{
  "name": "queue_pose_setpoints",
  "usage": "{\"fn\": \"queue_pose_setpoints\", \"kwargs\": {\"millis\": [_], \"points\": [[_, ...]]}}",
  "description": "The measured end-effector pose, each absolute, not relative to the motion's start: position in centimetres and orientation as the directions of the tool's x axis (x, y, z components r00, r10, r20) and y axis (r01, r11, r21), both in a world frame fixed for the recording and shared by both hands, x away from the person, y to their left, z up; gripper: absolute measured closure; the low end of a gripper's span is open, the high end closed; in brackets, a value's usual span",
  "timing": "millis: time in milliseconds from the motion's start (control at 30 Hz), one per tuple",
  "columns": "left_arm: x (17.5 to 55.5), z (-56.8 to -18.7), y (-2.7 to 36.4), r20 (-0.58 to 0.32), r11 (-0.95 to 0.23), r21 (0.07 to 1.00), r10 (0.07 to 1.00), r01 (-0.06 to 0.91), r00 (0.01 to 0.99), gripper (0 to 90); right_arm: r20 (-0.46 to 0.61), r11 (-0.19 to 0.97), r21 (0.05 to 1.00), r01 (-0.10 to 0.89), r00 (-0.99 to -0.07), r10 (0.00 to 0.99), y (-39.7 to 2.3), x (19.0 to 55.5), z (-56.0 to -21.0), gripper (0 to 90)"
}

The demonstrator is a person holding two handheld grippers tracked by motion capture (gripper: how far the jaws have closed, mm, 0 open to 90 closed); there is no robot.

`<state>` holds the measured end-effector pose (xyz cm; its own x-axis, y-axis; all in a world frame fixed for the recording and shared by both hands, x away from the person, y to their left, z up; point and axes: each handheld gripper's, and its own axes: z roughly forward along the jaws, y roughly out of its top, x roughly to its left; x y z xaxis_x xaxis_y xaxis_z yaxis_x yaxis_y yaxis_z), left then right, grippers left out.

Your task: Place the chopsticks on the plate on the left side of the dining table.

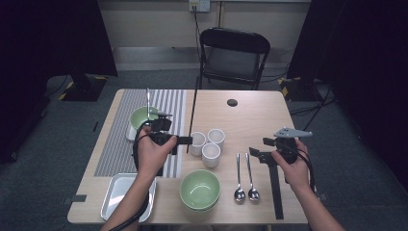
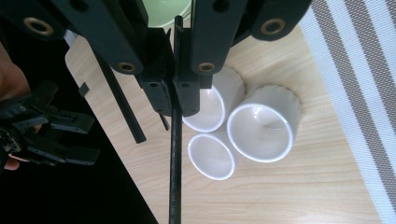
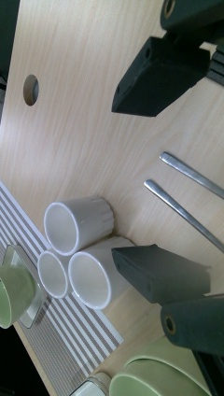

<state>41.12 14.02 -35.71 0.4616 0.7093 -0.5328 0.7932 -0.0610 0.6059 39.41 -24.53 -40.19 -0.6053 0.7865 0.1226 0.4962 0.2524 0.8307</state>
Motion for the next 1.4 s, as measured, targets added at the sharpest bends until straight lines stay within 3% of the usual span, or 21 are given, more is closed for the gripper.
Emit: {"fn": "queue_pose_setpoints", "kwargs": {"millis": [1400], "points": [[40.7,-36.0,19.6,-0.52,0.031,0.603,0.774,0.797,0.363,86.9,0.133,0.246,0.812,0.529,-0.579,0.804,-27.4,37.6,-43.1,24.7]]}}
